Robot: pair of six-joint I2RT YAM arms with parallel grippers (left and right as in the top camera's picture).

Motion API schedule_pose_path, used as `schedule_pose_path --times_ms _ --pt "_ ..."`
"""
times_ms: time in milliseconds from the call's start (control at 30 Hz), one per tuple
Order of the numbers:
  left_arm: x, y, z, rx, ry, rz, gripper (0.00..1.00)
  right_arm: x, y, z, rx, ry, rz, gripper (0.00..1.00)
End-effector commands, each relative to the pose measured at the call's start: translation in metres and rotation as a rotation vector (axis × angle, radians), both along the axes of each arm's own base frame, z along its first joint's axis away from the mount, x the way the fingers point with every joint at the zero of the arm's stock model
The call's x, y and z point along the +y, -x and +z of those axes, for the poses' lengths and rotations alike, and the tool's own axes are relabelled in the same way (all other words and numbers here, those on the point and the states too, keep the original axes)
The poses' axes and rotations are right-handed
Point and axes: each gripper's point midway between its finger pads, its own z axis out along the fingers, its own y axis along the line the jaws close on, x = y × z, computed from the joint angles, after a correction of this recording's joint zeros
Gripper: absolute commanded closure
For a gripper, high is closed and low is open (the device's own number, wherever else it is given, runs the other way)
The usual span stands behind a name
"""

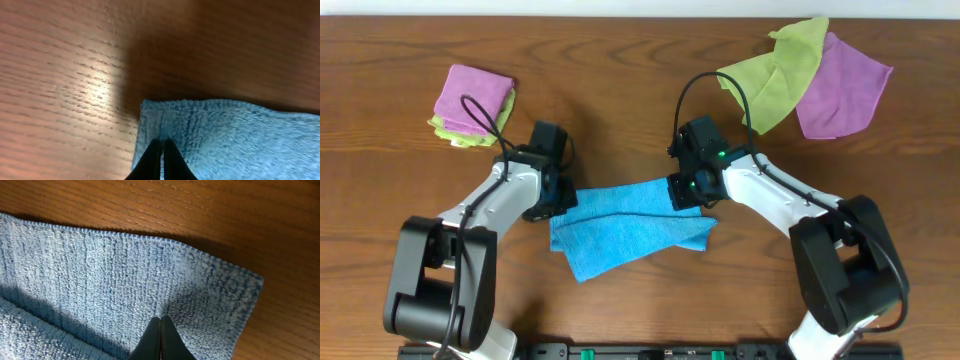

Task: Fold the cloth
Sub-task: 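Grasp the folded cloth's top corners with both grippers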

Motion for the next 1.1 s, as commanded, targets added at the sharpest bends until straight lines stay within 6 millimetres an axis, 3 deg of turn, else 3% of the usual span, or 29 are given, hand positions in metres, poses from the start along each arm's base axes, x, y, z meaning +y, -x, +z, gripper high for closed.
schedule_pose_path --times_ms 0,233,467,633,867,1067 --pt "0.0 0.008 -0.01 0.026 0.003 0.008 0.94 -0.003 0.007 -0.016 0.034 0.033 0.003 0.98" --pt "-0.003 0.003 -0.011 -0.001 0.018 0.011 0.94 -0.005 0.007 -0.031 0.057 0.052 -0.003 0.99" --pt "-0.013 -0.027 -0.006 -0.122 0.064 0.008 0.94 -0.006 -0.014 -0.04 0.015 0.036 -0.114 0.98" --pt "-0.018 -0.049 0.001 -0.215 0.087 0.006 0.94 -0.02 -0.034 -0.039 -0.037 0.068 -0.249 0.98" --pt "-0.035 -0.073 0.005 -0.306 0.171 -0.013 0.94 -0.047 -0.04 -0.041 -0.03 0.131 -0.424 0.99" --pt "-0.043 -0.07 -0.011 -0.268 0.214 -0.026 0.94 -0.062 -0.035 -0.044 0.007 0.169 -0.541 0.98"
